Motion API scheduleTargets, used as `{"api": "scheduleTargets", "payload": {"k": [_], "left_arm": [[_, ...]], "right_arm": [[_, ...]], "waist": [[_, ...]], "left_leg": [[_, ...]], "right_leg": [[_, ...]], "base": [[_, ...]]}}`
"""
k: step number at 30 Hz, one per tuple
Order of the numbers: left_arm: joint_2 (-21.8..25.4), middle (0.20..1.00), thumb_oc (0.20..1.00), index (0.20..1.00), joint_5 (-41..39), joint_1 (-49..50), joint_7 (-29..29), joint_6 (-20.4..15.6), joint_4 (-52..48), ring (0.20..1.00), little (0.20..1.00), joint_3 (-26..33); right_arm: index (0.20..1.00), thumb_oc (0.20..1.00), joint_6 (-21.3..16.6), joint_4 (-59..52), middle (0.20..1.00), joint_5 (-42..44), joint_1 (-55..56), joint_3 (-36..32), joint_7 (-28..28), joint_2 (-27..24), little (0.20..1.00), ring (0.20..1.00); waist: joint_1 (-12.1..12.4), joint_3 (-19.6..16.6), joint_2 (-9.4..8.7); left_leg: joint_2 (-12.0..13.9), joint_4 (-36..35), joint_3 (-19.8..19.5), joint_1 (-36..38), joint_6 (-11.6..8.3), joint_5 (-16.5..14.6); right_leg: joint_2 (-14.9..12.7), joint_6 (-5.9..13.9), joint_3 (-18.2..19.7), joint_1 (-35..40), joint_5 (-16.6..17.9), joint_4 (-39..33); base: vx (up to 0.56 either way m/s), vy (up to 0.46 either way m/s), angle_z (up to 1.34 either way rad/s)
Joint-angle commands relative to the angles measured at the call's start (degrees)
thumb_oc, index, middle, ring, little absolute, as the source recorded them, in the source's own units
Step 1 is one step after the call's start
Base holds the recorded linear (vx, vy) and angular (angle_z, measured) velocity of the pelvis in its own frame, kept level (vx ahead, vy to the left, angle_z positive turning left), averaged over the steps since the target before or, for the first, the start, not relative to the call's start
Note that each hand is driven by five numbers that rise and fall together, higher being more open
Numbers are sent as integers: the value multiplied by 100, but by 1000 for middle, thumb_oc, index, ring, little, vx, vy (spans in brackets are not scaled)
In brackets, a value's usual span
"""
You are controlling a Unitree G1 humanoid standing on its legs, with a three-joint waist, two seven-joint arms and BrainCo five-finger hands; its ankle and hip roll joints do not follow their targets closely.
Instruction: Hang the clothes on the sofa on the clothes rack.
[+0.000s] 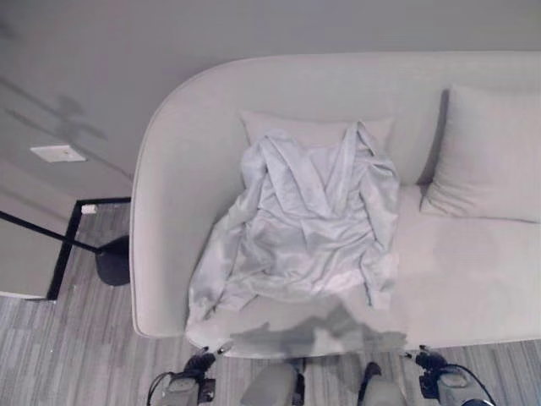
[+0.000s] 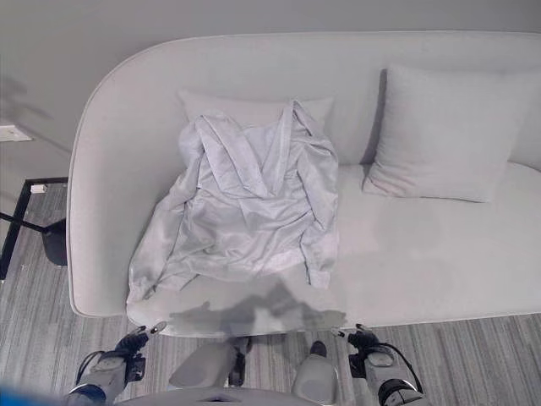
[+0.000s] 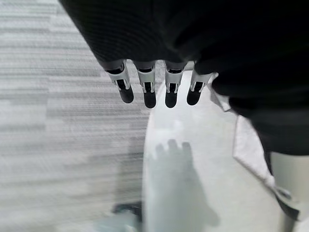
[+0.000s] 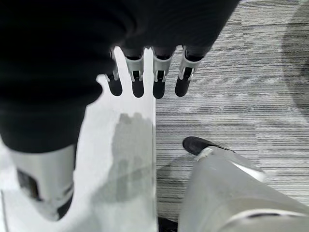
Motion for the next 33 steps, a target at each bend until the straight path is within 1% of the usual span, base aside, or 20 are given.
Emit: {"api": "scheduleTargets", "payload": {"k": [1,2,3,4,5,7,10,11,12,13,17,19,22,23,24,26,28,29,31,33], "left_arm": [[162,1000,1000,1000,-24,-36,74,-100,-110,1000,1000,88],[169,1000,1000,1000,16,-26,90,-116,-165,1000,1000,82],[154,1000,1000,1000,-2,-39,90,-150,-248,1000,1000,92],[154,1000,1000,1000,-2,-39,90,-150,-248,1000,1000,92],[168,1000,1000,1000,-33,-17,148,-227,-474,1000,1000,109],[235,1000,1000,1000,-72,-41,229,-311,-800,1000,1000,127],[316,1000,1000,1000,-143,-43,353,-433,-1254,1000,1000,176],[315,1000,1000,1000,-142,-41,354,-431,-1257,1000,1000,176],[396,1000,1000,1000,-259,-122,480,-536,-1717,1000,1000,189],[395,1000,1000,1000,-259,-122,481,-535,-1720,1000,1000,189],[641,1000,1000,1000,-359,-388,680,-703,-2609,1000,1000,185],[706,1000,1000,1000,-358,-476,727,-719,-2732,1000,1000,184],[1168,1000,1000,1000,-10,-935,1042,-843,-3659,1000,1000,159],[1168,1000,1000,1000,-10,-934,1042,-843,-3659,1000,1000,160],[1331,1000,1000,1000,122,-1157,1211,-897,-4010,1000,1000,172],[1567,1000,1000,1000,367,-1457,1476,-894,-4337,1000,1000,216],[1766,1000,1000,1000,601,-1756,1707,-890,-4462,1000,1000,229],[1767,1000,1000,1000,605,-1772,1713,-889,-4455,1000,1000,232],[2074,1000,1000,1000,805,-2221,1929,-818,-4358,1000,1000,148],[2074,1000,1000,1000,805,-2221,1929,-818,-4358,1000,1000,148]], "right_arm": [[1000,1000,-71,-170,1000,-99,164,14,-85,-225,1000,1000],[1000,1000,-81,-189,1000,-117,196,20,-88,-224,1000,1000],[1000,1000,-90,-215,1000,-142,212,12,-91,-239,1000,1000],[1000,1000,-90,-215,1000,-142,212,12,-91,-239,1000,1000],[1000,1000,-122,-458,1000,-242,254,37,-122,-324,1000,1000],[1000,1000,-188,-862,1000,-270,224,30,-181,-465,1000,1000],[1000,1000,-336,-1451,1000,-237,165,2,-254,-642,1000,1000],[1000,1000,-334,-1454,1000,-237,168,2,-254,-643,1000,1000],[1000,1000,-478,-1942,1000,-203,2,-14,-363,-832,1000,1000],[1000,1000,-476,-1944,1000,-203,2,-14,-364,-833,1000,1000],[1000,1000,-686,-2725,1000,-101,-346,-77,-536,-1058,1000,1000],[1000,1000,-712,-2881,1000,-70,-426,-86,-566,-1107,1000,1000],[1000,1000,-857,-3568,1000,-125,-876,-102,-743,-1380,1000,1000],[1000,1000,-857,-3568,1000,-125,-877,-102,-743,-1380,1000,1000],[1000,1000,-910,-3820,1000,-219,-1124,-60,-869,-1518,1000,1000],[1000,1000,-931,-4061,1000,-328,-1440,8,-982,-1641,1000,1000],[1000,1000,-959,-4127,1000,-356,-1799,108,-1094,-1739,1000,1000],[1000,1000,-962,-4113,1000,-354,-1824,113,-1096,-1738,1000,1000],[1000,1000,-973,-4013,1000,-306,-2345,313,-1219,-1828,1000,1000],[1000,1000,-973,-4013,1000,-306,-2345,313,-1219,-1828,1000,1000]], "waist": [[-171,19,-169],[-188,4,-220],[-187,-32,-227],[-188,-31,-227],[-197,-84,-246],[-215,-101,-239],[-219,-86,-236],[-219,-87,-236],[-219,-51,-219],[-219,-48,-218],[-229,-15,-186],[-233,-7,-182],[-236,32,-156],[-237,28,-157],[-230,47,-157],[-219,92,-152],[-208,136,-154],[-211,143,-157],[-194,188,-154],[-194,187,-154]], "left_leg": [[79,195,-366,105,-524,-386],[45,164,-382,134,-532,-381],[46,124,-408,128,-553,-374],[46,124,-409,129,-553,-374],[71,83,-473,80,-609,-313],[107,66,-523,-5,-671,-265],[171,66,-547,-91,-732,-229],[172,66,-547,-91,-733,-229],[233,66,-547,-125,-766,-203],[234,66,-547,-123,-767,-204],[272,66,-539,-154,-794,-204],[280,66,-539,-152,-799,-208],[297,66,-521,-168,-828,-228],[296,66,-522,-173,-827,-227],[303,66,-515,-206,-838,-223],[312,66,-520,-274,-861,-205],[312,66,-522,-358,-876,-175],[312,66,-521,-367,-877,-172],[311,66,-531,-493,-896,-129],[311,66,-531,-493,-896,-129]], "right_leg": [[280,-166,-177,130,1105,-1363],[354,-167,-41,154,1133,-1465],[396,-121,-13,263,1166,-1670],[396,-121,-14,264,1166,-1671],[429,-133,-116,348,1280,-1877],[470,-144,-168,368,1355,-2022],[520,-162,-195,344,1339,-2056],[521,-162,-196,344,1339,-2056],[562,-185,-187,339,1301,-2056],[563,-185,-187,341,1301,-2056],[598,-197,-141,323,1261,-2056],[601,-201,-139,332,1255,-2056],[608,-192,-141,314,1246,-2056],[607,-192,-142,309,1246,-2056],[604,-191,-139,273,1258,-2056],[606,-185,-140,204,1281,-2056],[620,-186,-119,121,1311,-2056],[620,-187,-118,112,1313,-2056],[623,-181,-118,-12,1361,-2056],[623,-181,-118,-12,1362,-2056]], "base": [[111,-158,19],[114,-156,41],[71,-96,71],[59,-168,68],[32,-161,43],[24,-152,21],[7,-75,7],[6,-78,-3],[2,-48,0],[-1,-62,-2],[-1,-8,-2],[0,0,0],[0,0,0],[0,0,0],[0,0,0],[-46,-15,4],[-44,-12,4],[-43,-14,-1],[-40,-11,3],[-39,-4,-1]]}}
